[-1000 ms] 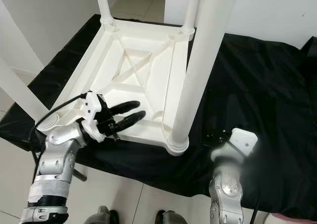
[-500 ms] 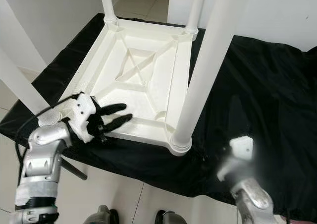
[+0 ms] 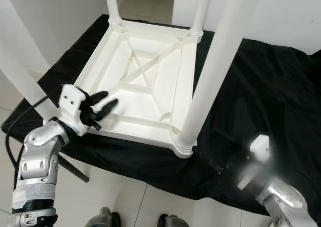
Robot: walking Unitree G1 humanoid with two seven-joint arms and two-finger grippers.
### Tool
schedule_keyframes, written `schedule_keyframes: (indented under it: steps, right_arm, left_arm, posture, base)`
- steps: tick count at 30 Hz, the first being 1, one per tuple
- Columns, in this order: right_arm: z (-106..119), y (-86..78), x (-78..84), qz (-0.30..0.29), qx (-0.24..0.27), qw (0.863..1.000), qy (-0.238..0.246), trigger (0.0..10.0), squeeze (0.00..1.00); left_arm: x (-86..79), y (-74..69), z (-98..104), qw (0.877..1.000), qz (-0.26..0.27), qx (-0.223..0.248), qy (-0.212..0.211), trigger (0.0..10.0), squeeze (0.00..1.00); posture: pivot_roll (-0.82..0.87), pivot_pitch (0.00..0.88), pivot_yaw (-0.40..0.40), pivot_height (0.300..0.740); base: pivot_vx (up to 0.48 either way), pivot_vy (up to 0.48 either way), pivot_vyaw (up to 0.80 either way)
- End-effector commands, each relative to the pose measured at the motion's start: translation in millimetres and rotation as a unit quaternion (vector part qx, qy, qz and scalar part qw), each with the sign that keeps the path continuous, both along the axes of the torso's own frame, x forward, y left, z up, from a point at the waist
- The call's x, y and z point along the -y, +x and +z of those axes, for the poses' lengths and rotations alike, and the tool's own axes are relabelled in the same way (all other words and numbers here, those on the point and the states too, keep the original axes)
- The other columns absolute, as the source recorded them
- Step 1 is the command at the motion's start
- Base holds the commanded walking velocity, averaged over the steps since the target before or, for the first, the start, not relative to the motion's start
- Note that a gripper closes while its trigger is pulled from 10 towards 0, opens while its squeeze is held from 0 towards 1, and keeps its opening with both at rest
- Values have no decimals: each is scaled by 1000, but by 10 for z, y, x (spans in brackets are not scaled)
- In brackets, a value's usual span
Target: Building children table
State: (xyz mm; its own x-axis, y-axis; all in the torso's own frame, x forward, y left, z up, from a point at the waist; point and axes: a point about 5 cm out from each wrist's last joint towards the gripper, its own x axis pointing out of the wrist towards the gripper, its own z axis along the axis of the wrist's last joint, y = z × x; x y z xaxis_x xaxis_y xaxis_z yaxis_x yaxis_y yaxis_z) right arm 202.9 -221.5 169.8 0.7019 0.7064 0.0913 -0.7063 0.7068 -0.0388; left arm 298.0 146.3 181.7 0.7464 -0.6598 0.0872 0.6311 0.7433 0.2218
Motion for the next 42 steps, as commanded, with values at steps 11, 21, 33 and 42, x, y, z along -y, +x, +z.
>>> schedule_keyframes:
  steps: [11, 21, 33, 42]
  right_arm:
    - [68, 151, -219, 66, 7, 998, 0, 10000, 0]
    - [4, 575, -306, -40, 36, 998, -25, 10000, 0]
    - [-80, 655, -270, -92, 40, 995, -18, 10000, 0]
    - [-89, 685, -20, -146, 45, 988, -28, 10000, 0]
  left_arm:
    - [258, -201, -88, 996, -72, -30, 35, 10000, 0]
    - [307, -131, -208, 997, -33, -55, 54, 10000, 0]
    - [493, -150, -257, 998, -1, -65, -4, 10000, 0]
    - [727, -112, -249, 997, -54, -35, 34, 10000, 0]
  posture:
    - [56, 119, -15, 740]
    - [54, 102, -37, 740]
    - [1, 118, -22, 740]
    - [-32, 123, -11, 740]
  base:
    - [0, 0, 0]
    - [0, 0, 0]
    - [0, 0, 0]
    - [0, 0, 0]
